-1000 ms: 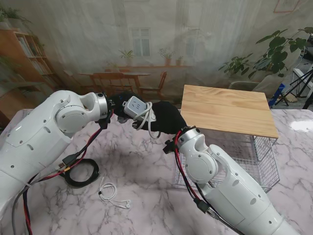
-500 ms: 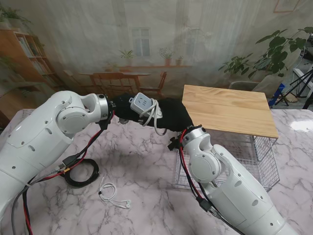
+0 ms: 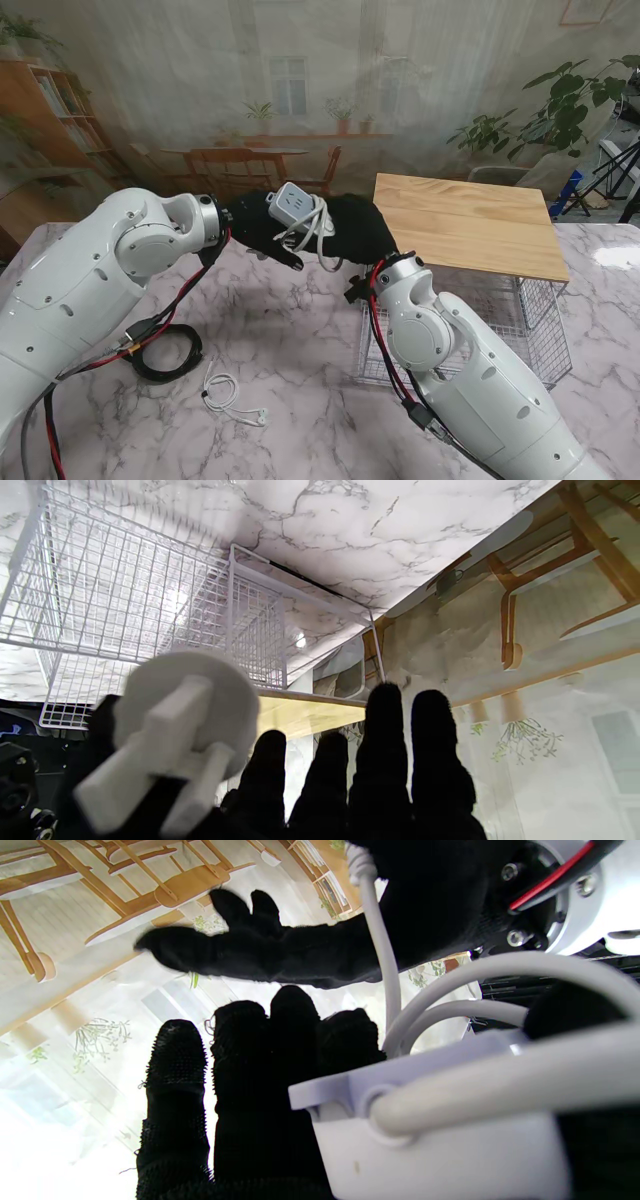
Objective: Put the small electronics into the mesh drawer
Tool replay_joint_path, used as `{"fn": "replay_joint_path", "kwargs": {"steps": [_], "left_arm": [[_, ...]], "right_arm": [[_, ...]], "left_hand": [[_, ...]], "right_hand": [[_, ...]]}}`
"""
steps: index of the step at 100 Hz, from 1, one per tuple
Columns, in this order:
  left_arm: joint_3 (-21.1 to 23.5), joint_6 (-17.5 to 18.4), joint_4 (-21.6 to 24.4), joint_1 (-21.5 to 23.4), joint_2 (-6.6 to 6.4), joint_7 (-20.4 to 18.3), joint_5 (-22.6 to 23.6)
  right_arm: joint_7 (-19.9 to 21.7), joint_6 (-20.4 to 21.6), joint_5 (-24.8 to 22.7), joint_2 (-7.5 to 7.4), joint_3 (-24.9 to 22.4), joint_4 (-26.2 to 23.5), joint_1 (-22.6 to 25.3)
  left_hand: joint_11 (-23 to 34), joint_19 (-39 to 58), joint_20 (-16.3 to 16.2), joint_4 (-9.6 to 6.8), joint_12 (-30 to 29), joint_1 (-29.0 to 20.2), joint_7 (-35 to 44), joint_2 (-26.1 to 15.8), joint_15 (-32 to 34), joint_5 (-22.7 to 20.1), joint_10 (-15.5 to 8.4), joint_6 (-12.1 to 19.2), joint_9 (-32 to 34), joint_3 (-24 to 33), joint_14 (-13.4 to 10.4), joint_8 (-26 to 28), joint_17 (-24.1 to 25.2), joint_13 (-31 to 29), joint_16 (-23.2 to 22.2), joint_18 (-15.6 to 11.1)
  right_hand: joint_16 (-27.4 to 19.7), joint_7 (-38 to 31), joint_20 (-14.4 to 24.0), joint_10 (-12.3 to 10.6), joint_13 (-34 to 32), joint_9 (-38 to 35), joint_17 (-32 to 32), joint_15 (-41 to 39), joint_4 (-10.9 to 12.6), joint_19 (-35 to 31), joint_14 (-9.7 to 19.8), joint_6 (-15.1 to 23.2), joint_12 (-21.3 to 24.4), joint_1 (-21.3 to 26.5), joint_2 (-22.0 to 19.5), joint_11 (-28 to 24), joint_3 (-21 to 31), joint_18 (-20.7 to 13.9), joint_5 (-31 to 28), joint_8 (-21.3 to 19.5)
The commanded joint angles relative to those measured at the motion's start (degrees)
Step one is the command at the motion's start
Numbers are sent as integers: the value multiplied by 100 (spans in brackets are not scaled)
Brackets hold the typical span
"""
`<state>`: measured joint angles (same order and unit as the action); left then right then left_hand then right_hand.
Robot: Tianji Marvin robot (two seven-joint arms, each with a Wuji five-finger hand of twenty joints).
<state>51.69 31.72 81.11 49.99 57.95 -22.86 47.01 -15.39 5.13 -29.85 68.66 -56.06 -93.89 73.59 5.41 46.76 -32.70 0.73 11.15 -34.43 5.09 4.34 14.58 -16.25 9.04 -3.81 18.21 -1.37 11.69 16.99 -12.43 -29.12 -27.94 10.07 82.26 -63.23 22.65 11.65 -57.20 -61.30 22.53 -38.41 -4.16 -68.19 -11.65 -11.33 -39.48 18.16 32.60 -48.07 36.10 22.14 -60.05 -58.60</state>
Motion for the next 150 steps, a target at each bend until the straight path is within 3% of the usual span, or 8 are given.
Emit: {"fn": "replay_joint_path", "kwargs": {"steps": [1, 19, 40, 81, 94, 113, 126, 150], "left_arm": [[37, -118, -83, 39, -2, -42, -35], [194, -417, -29, 165, 66, 105, -273], [351, -529, 66, 248, 112, 194, -536], [788, -529, 124, 456, 109, 302, -498], [1157, -472, 227, 649, 80, 267, -498], [1431, -414, 238, 788, 46, 212, -477], [1451, -450, 154, 809, 41, 217, -424], [1402, -580, -104, 910, 46, 371, -219]], "right_arm": [[-38, -43, 15, 12, -52, -86, -32], [-10, -49, 2, 1, -60, -96, -15], [23, -81, 4, -5, -58, -110, -8], [-28, -92, -9, -4, -135, -162, 40], [-37, -91, -26, -8, -177, -182, 57], [-95, -95, -35, 3, -205, -200, 47], [-108, -99, -47, 2, -230, -217, 46], [-37, -63, -205, -59, -414, -327, 152]], "left_hand": [[-271, -331, 171, 98, -264, 298, -271, 270, -274, 414, 144, -76, -666, -18, 250, -108, 193, 471, 294, 118], [-698, -999, 801, 139, -693, 805, -626, 563, -486, 865, 208, -219, -1339, -64, 609, -269, 374, 1348, 936, 704], [-769, -1324, 1242, 181, -867, 1207, -679, 1063, -532, 864, 297, -530, -1395, -90, 692, -669, 386, 1598, 1240, 938], [-610, -1028, 1322, 125, -505, 1014, -502, 1288, -347, 865, 386, -596, -1171, -9, 540, -118, 105, 1153, 1265, 749], [-783, -1044, 1366, 83, -959, 924, -658, 1341, -403, 876, 346, -317, -1406, -14, 658, -441, 124, 1183, 1246, 770], [-677, -984, 1361, 97, -935, 932, -593, 1392, -309, 838, 368, -344, -1270, -26, 695, -470, -107, 931, 1220, 938], [-421, -835, 1310, 100, -408, 906, -335, 1386, -239, 885, 305, -412, -982, -19, 571, 188, -145, 751, 1081, 913], [85, -618, 1174, 35, 273, 601, 86, 1076, -185, 118, 101, -333, 35, 39, 405, 684, -54, 407, 840, 951]], "right_hand": [[171, -692, -57, -897, 148, 51, 0, -405, 113, -13, 347, 548, -87, 1430, -1734, -532, 1372, 14, -625, -21], [171, -692, -64, -892, 151, 51, -1, -405, 115, -16, 337, 546, -85, 1430, -1726, -532, 1377, 13, -628, -17], [169, -693, -72, -899, 146, 43, -1, -403, 115, -19, 342, 546, -83, 1425, -1724, -532, 1379, 13, -632, -14], [169, -696, -88, -907, 154, 66, -8, -400, 115, -14, 360, 564, -85, 1411, -1733, -532, 1374, 5, -627, -13], [169, -696, -91, -912, 154, 59, -10, -400, 115, -14, 360, 564, -86, 1408, -1737, -538, 1371, 3, -627, -12], [174, -697, -97, -914, 171, 72, -14, -403, 115, -11, 369, 569, -86, 1407, -1745, -544, 1361, -10, -622, -13], [181, -697, -100, -917, 173, 72, -18, -415, 116, -10, 374, 570, -83, 1404, -1746, -543, 1362, -7, -622, -13], [189, -698, -103, -918, 181, 71, -16, -426, 116, -12, 381, 582, -80, 1397, -1749, -540, 1356, -9, -619, -13]]}}
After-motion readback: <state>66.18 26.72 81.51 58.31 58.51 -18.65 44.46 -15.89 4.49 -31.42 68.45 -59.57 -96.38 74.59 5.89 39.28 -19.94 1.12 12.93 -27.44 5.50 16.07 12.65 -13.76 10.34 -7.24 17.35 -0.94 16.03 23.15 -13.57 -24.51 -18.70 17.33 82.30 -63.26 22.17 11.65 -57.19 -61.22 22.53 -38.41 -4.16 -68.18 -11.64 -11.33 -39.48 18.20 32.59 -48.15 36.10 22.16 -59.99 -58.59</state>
